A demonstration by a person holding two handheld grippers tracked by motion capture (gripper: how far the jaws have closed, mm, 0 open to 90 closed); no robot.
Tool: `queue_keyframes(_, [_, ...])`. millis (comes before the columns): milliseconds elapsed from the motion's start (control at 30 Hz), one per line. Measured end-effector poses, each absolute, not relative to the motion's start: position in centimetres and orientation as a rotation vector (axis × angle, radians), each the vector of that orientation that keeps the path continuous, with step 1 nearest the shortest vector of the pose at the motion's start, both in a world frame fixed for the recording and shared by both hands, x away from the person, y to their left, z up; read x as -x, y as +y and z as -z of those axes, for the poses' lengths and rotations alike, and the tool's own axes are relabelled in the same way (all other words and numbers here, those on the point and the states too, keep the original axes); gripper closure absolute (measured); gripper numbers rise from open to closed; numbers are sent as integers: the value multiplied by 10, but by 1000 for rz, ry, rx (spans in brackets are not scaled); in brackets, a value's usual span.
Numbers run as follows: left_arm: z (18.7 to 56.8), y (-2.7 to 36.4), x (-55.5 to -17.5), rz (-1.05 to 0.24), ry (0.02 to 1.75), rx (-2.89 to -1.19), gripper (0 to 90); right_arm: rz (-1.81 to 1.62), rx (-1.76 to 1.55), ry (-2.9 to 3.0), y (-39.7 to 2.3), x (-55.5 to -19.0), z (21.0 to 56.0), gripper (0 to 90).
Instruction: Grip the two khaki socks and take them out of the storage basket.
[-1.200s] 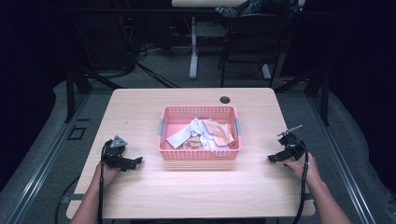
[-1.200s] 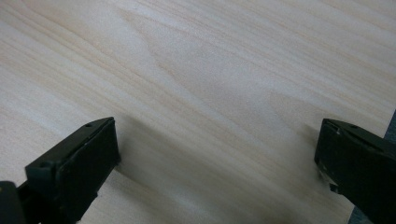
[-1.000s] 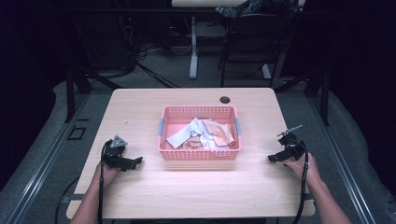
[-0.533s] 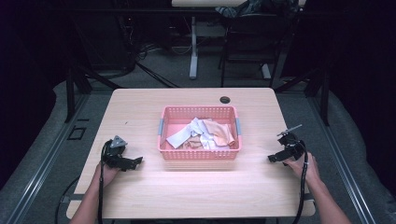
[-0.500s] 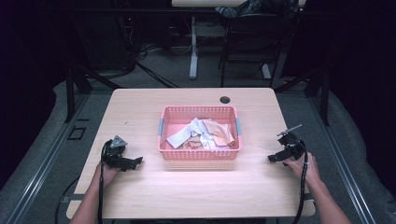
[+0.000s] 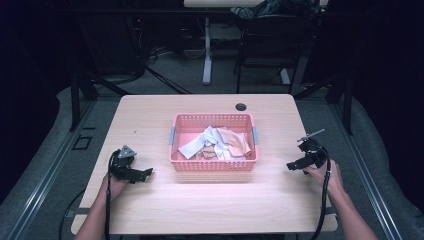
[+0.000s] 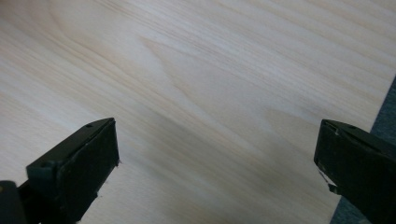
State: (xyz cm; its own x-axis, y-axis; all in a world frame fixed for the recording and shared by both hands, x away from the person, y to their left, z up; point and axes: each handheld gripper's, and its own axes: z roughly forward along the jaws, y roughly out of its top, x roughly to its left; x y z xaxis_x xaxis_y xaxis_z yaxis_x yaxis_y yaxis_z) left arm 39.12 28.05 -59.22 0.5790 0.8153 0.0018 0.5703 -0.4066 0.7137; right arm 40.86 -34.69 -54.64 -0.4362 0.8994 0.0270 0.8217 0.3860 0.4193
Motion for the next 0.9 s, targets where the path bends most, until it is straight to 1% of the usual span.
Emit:
queue_keyframes(567, [592, 281, -391, -463, 1095, -2132, 1, -635, -1493, 2418, -336, -408, 517, 0])
queue_keyframes(667, [592, 281, -392, -463, 1093, -2133, 1, -653, -1489, 2422, -332, -408, 515, 0])
queue_keyframes(900, [592, 281, -392, -463, 1094, -2133, 2, -670, -1414, 2415, -319, -404, 497, 0])
